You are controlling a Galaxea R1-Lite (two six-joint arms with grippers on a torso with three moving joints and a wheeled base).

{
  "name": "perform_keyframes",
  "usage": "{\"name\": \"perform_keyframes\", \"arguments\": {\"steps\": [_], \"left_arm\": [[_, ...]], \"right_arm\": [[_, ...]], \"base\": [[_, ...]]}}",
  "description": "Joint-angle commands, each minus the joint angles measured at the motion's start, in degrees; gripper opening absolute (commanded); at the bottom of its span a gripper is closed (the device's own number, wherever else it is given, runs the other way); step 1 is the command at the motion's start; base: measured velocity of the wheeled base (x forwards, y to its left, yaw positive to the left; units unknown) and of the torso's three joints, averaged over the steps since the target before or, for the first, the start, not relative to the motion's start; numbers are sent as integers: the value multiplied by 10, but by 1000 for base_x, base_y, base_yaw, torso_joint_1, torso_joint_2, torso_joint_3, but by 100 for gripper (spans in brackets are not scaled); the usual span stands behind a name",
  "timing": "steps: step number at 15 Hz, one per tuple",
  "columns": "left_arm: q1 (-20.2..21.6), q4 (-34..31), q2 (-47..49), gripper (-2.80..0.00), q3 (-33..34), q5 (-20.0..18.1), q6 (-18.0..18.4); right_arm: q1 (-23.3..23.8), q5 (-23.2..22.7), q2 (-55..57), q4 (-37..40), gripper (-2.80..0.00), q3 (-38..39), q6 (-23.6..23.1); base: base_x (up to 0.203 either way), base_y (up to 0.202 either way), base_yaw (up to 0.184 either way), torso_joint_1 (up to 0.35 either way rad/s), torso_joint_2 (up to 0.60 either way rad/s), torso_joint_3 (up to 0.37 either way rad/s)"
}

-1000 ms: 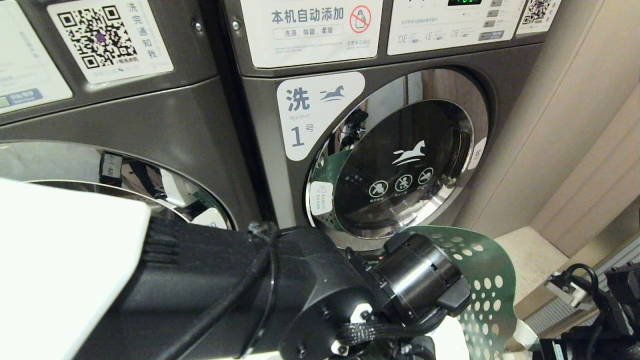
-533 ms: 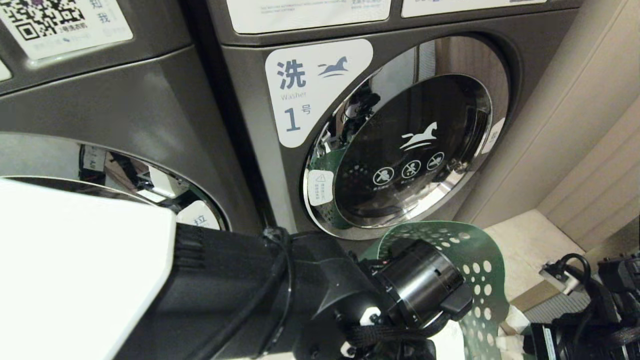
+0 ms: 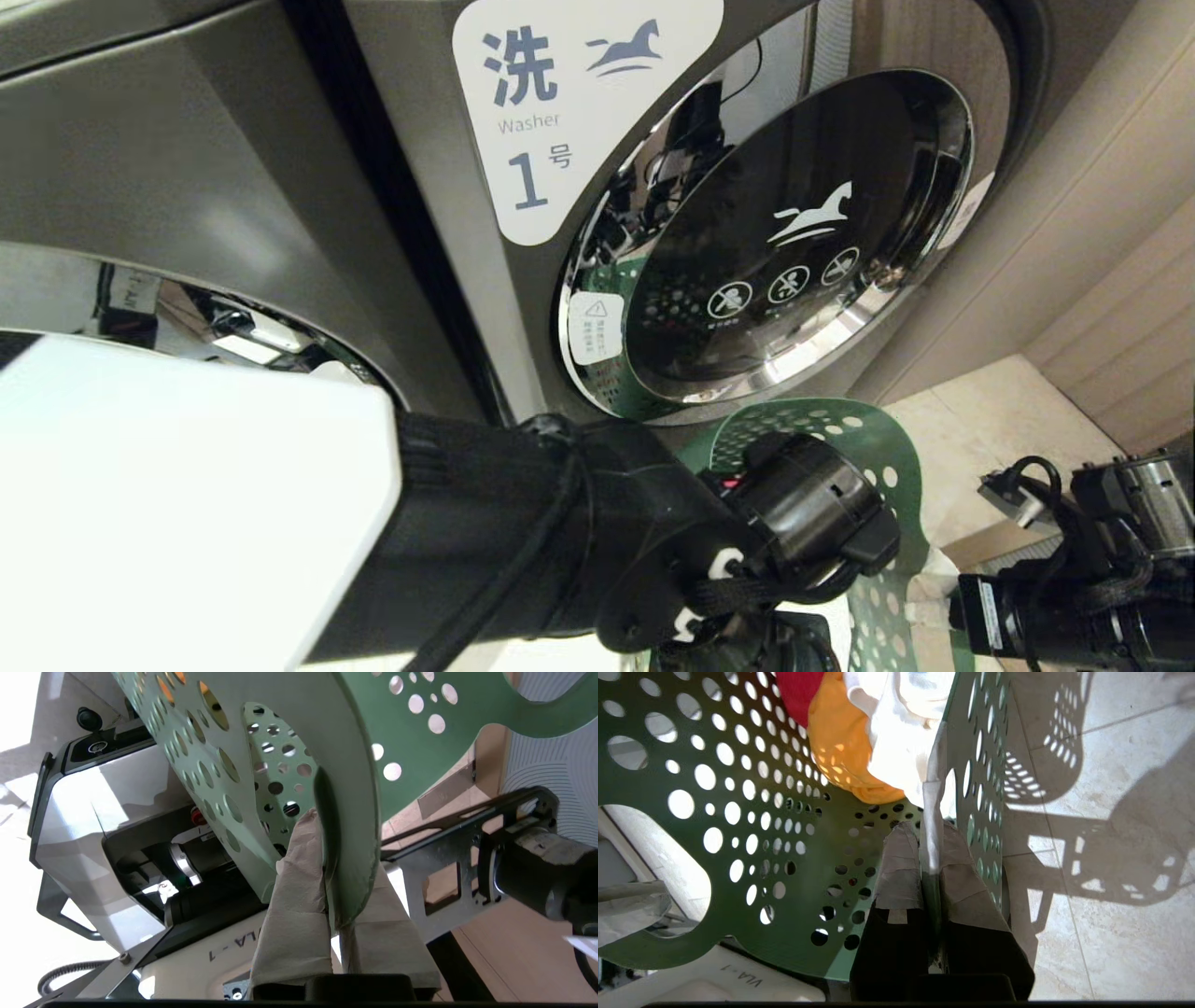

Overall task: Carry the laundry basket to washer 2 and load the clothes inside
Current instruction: Pick up the clothes basket and put it beside the washing machine

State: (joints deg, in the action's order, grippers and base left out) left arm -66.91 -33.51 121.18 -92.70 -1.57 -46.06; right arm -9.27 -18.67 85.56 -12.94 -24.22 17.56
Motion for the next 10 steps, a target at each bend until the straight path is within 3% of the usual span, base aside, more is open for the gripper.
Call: {"name": "perform_keyframes", "arguments": {"steps": [1, 3, 7, 10], "left_arm": [[1, -6, 25, -280, -23, 0, -3], [3, -3, 39, -280, -38, 5, -5], [5, -6, 89, -280, -83, 52, -4], [7, -6, 115, -280, -117, 58, -4]], "right_arm": [[16, -2, 24, -5, -280, 0, -2], [28, -2, 30, -15, -280, -1, -2], [49, -2, 31, -17, -280, -5, -4], [67, -2, 32, -17, -280, -13, -4]], "base": [[0, 0, 0, -3, 7, -204], [0, 0, 0, 9, 3, -175], [0, 0, 0, -1, 7, -42], [0, 0, 0, 0, 0, 0]]}}
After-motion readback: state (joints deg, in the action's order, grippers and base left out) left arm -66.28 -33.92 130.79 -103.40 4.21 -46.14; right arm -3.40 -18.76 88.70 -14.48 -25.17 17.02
